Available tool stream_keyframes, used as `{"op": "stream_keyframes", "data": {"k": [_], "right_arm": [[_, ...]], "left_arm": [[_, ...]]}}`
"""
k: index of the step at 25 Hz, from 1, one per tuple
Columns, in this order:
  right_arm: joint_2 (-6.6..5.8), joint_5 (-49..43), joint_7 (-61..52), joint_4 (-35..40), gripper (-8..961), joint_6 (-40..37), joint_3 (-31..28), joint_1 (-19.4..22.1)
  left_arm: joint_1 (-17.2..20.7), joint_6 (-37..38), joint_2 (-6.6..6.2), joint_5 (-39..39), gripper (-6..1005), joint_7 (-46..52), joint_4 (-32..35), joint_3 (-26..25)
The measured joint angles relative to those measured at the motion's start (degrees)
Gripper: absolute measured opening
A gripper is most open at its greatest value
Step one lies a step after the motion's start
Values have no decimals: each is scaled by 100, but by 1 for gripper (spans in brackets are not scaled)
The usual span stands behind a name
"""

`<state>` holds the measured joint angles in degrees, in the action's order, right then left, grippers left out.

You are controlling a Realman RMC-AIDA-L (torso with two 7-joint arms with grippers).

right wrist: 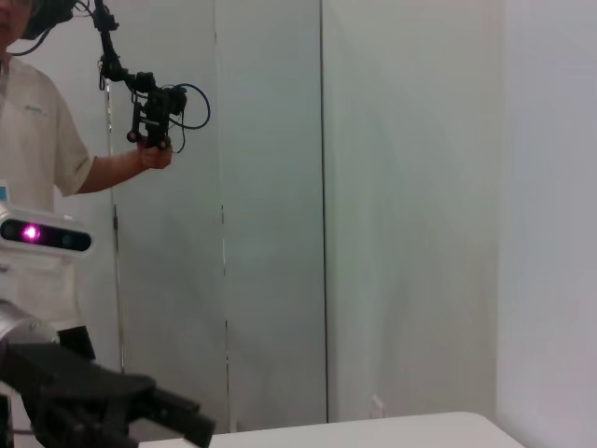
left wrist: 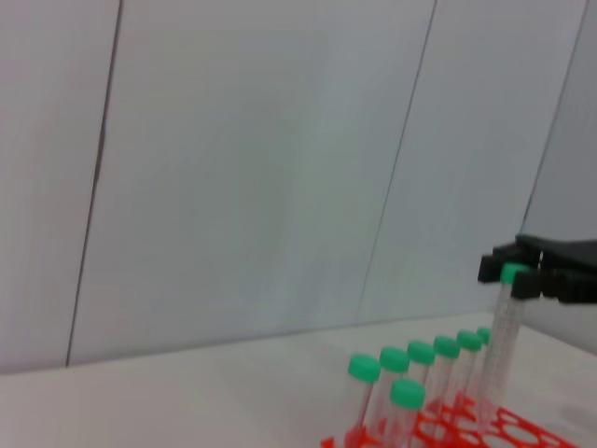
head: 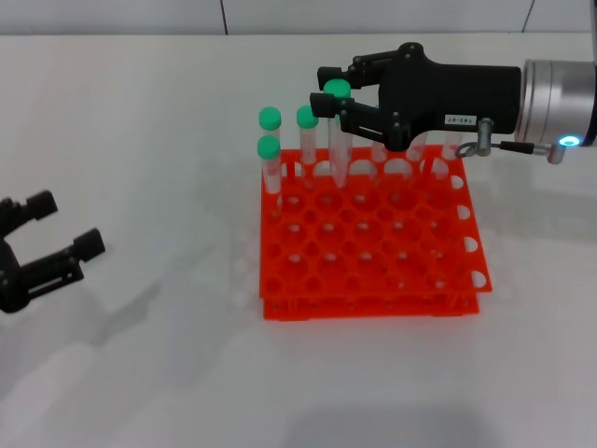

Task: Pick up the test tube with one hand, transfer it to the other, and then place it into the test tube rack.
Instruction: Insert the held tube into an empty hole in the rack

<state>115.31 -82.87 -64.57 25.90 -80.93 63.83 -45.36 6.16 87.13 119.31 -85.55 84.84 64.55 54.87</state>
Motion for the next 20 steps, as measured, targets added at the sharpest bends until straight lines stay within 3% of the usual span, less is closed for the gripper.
{"op": "stream_keyframes", "data": {"k": [15, 20], "right_arm": [[88, 108, -383, -65, 264, 467, 7, -80], [88, 721, -364, -206, 265, 629, 341, -72]], "left_arm": [[-30, 31, -15, -170, 893, -216, -449, -4], [-99, 32, -14, -172, 893, -219, -526, -3]]}}
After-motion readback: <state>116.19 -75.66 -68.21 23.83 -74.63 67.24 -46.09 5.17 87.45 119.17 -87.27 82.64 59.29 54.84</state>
